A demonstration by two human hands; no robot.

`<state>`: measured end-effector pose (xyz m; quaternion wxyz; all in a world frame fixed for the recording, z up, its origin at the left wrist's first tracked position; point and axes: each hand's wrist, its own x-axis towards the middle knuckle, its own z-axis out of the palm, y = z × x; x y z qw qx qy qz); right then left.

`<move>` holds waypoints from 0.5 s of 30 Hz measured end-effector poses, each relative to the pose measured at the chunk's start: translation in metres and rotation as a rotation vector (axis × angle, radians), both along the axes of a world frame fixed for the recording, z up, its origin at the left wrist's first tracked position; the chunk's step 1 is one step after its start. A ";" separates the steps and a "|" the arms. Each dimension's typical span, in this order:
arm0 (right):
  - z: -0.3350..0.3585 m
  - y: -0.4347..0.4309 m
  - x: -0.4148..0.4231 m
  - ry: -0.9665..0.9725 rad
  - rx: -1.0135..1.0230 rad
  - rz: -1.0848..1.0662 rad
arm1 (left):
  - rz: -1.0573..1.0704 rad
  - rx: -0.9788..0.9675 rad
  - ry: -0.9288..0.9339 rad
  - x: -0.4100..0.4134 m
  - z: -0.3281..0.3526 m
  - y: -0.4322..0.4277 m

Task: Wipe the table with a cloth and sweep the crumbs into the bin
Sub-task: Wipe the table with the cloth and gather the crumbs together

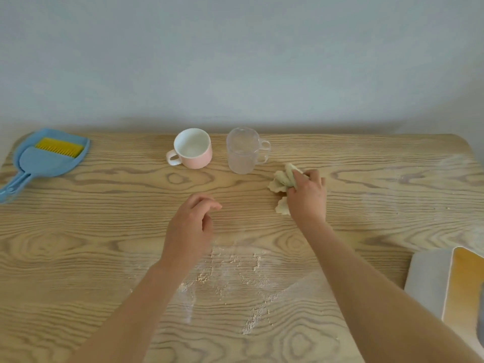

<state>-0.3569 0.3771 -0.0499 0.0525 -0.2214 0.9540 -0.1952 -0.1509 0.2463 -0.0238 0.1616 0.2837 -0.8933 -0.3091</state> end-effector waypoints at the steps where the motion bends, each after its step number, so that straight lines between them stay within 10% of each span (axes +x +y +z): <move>1: -0.003 -0.005 -0.001 -0.008 0.078 0.018 | 0.000 -0.002 -0.002 0.002 0.000 -0.001; 11: -0.011 0.007 0.124 -0.015 -0.111 0.689 | -0.002 0.001 -0.001 0.009 0.001 0.000; 15: -0.001 0.054 0.099 0.070 -0.285 0.286 | -0.045 0.006 0.008 0.008 0.002 0.005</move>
